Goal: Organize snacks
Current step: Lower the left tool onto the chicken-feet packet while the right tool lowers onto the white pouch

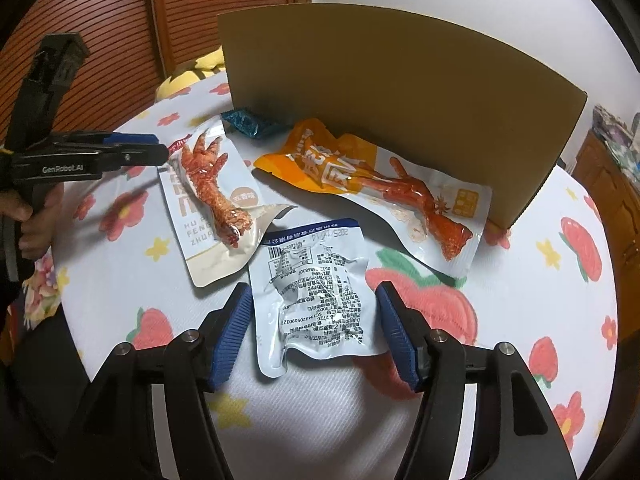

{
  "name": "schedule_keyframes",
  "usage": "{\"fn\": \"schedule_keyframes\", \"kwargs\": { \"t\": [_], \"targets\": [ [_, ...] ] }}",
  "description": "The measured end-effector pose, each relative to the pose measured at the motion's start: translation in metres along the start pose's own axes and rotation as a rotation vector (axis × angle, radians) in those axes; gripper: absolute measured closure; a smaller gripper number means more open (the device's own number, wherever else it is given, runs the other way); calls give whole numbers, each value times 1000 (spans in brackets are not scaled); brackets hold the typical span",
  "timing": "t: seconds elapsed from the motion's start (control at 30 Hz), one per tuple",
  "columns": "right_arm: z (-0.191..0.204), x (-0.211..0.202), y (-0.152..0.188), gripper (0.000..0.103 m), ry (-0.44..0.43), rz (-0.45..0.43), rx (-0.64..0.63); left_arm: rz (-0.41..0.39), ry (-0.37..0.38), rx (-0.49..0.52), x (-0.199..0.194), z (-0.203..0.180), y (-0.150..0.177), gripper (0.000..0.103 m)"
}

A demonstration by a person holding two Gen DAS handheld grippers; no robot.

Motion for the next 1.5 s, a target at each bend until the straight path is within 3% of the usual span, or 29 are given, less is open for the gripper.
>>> {"fn": "schedule_keyframes", "kwargs": {
  "t": [0.43, 0.67, 0.77, 0.83, 0.9, 1.0, 1.13, 1.3, 1.5],
  "targets": [
    [0, 1, 0, 38, 2, -1, 0, 31, 51, 16, 10, 0, -6, 53],
    [0, 1, 0, 38, 1, 0, 0, 44, 33, 49, 14, 0, -9, 53],
    [0, 1, 0, 38, 0, -1, 1, 40, 52, 58, 14, -4, -9, 55],
    [0, 0, 0, 38, 1, -1, 0, 39, 52, 66, 13, -7, -8, 64],
    [0, 1, 0, 38, 1, 0, 0, 40, 54, 64, 12, -8, -7, 66],
    [-1, 1, 0, 38, 0, -1, 0, 37, 33, 58, 10, -8, -9, 64],
    [-1, 0, 0, 38, 1, -1, 1, 24, 28, 62, 8, -10, -20, 53],
    [-1, 0, 0, 38, 0, -1, 0, 16, 27, 82, 8, -9, -37, 53],
    [-1, 0, 0, 38, 0, -1, 1, 79, 76, 116, 27, -12, -46, 53]
  ]
}}
Point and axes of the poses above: each gripper's, at about its wrist camera, not at the fingertips, and x roughly the way its jaws point, z to its left, y to its underside, the point moved 10 cm from there along x, roughly the way its jaws point, and after that the axes turned 7 degrees about x, right-handed, at the moved point
